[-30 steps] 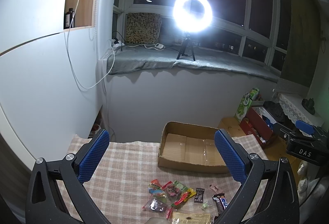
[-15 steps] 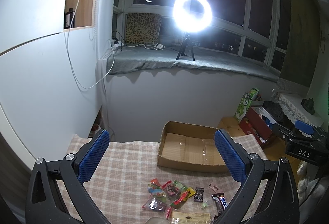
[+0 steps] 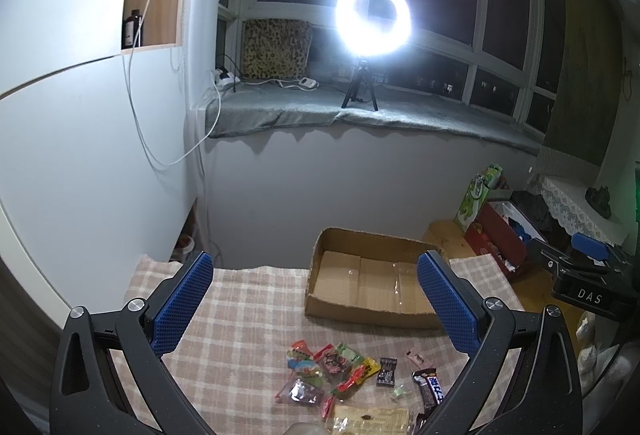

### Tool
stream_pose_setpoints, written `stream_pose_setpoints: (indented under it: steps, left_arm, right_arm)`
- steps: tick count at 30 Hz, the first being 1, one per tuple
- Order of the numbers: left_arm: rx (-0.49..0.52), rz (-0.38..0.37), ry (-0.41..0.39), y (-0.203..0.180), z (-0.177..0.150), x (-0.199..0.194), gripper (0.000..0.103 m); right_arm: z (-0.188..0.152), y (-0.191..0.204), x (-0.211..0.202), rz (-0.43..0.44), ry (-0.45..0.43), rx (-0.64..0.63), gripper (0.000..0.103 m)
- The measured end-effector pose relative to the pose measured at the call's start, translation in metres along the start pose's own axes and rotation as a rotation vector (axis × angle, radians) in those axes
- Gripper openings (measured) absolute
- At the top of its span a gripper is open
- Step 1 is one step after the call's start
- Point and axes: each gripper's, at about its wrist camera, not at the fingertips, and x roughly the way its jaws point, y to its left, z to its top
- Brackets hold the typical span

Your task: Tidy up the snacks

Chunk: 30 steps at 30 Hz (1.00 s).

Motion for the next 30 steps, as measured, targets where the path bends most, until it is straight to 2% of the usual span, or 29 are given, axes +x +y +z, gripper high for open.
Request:
stream_pose_setpoints:
  steps: [7,18,28,30]
  left_arm:
    - [-0.008,-0.006,0.041,0.006,-0.011,0.004,0.102]
    - [-0.065,-0.049,0.166,0.023,-0.039,0.018,0.096]
    - [-0.156,-0.142,0.357,0.037,-0.086,0.037,0.078]
    - [-0.168,-0.161,0.393,0.037,-0.095,0.042,0.072]
  right_arm:
    - [-0.009,-0.004,0.011,0.010,0.050,-0.002,0.103]
    - [-0.052,-0.018,0.040,0.171,0.228,0.041,0.103]
    - [-0.102,-0.024,0.066,0.337,0.439,0.119,0.103]
    - [-0.114,-0.024,0.072,0.373,0.485,0.149,0.098]
